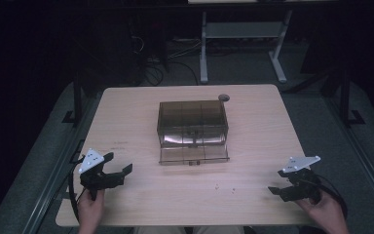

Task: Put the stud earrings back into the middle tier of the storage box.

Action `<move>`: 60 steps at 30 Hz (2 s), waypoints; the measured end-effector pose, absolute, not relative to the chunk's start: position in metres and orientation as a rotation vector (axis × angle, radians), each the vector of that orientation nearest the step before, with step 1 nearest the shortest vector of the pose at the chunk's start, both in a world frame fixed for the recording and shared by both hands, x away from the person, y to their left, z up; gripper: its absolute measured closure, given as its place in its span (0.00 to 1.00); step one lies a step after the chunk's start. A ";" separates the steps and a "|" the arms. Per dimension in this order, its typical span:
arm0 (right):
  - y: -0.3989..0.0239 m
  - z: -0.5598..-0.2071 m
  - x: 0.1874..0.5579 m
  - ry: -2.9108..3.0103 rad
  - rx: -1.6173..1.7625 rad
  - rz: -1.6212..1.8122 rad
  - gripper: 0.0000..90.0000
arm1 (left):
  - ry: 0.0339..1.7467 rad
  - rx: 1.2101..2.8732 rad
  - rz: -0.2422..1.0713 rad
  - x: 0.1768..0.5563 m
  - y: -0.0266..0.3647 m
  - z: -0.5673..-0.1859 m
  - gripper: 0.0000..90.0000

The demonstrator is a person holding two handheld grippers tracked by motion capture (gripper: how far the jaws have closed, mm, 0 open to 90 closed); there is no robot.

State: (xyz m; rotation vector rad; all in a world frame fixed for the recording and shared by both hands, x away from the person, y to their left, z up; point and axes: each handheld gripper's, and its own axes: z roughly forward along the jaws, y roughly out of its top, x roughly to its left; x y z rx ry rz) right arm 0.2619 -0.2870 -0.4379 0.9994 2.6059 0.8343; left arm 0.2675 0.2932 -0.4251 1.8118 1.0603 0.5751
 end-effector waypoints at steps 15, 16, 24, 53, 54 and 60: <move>-0.254 -0.415 0.272 2.683 0.878 0.815 0.34 | 1.077 1.773 0.586 0.264 0.302 -0.423 0.14; -0.250 -0.413 0.272 2.698 0.867 0.810 0.36 | 1.075 1.774 0.590 0.264 0.302 -0.423 0.14; -0.236 -0.398 0.276 2.750 0.833 0.775 0.41 | 1.066 1.794 0.597 0.264 0.299 -0.424 0.14; -0.158 -0.408 0.293 2.970 0.579 0.514 0.68 | 1.060 1.788 0.632 0.262 0.299 -0.421 0.14; -0.156 -0.409 0.293 2.978 0.578 0.505 0.69 | 1.062 1.790 0.631 0.262 0.299 -0.421 0.14; -0.145 -0.418 0.298 3.021 0.549 0.409 0.76 | 1.066 1.790 0.628 0.263 0.299 -0.422 0.14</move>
